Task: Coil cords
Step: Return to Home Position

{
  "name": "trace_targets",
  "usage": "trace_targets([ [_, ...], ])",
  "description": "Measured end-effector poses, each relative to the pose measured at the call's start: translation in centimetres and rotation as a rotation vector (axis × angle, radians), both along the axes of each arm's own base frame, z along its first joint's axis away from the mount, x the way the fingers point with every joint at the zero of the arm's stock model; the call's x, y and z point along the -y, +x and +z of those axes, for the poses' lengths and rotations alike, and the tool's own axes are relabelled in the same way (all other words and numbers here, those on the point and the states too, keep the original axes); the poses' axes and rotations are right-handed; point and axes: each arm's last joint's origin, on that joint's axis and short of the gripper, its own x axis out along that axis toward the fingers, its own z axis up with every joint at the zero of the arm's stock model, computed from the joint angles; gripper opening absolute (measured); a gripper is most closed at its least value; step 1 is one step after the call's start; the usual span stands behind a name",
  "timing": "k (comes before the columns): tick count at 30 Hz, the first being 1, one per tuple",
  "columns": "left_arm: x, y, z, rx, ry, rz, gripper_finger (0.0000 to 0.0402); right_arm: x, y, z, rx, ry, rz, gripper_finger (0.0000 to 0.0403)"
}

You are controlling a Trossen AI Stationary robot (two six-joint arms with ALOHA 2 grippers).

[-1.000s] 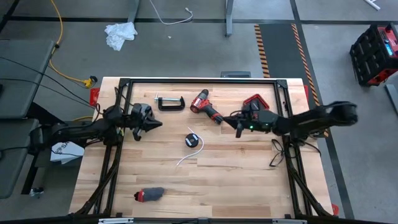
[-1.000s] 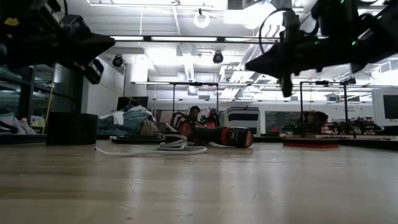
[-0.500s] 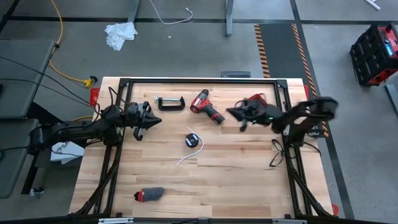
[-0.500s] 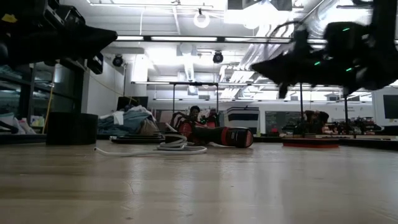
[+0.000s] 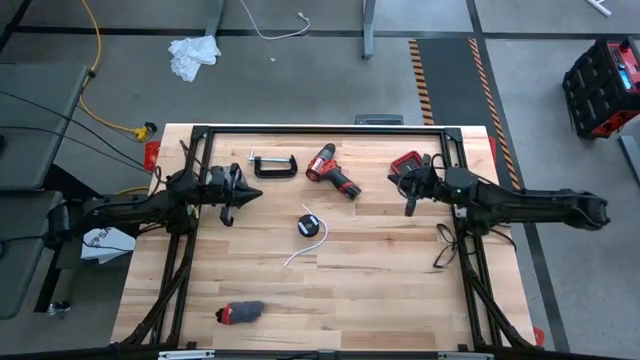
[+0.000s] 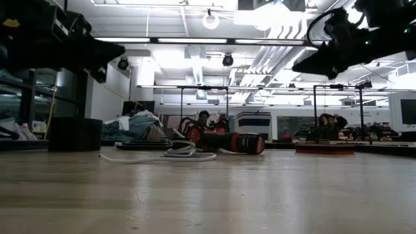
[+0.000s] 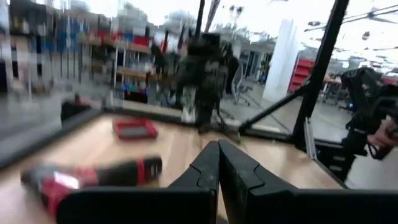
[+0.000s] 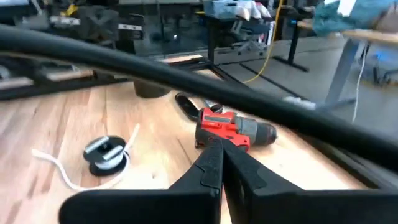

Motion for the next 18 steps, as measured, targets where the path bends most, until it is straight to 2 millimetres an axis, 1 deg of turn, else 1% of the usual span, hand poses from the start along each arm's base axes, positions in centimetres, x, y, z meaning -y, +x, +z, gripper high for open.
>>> trace_targets([
  [3, 0.0, 0.1, -0.6, -0.061, -0.094, -0.006, 0.0, -0.5, -0.3, 0.3, -0.036, -0.078, 0.032, 0.0],
  [5, 0.0, 0.1, -1.0, -0.092, -0.187, -0.01, 0.0, -0.9, -0.4, -0.1, -0.094, -0.128, 0.041, 0.0],
  [8, 0.0, 0.1, -1.3, -0.121, -0.319, -0.016, 0.0, -1.1, -0.2, -0.8, -0.182, -0.155, 0.022, 0.0],
  [12, 0.0, 0.1, -1.6, -0.142, -0.398, -0.005, 0.0, -1.4, -0.1, -1.9, -0.264, -0.112, 0.053, 0.0],
  [18, 0.0, 0.0, -1.7, -0.154, -0.405, -0.001, 0.0001, -1.6, -0.1, -2.5, -0.295, -0.013, 0.081, 0.0],
])
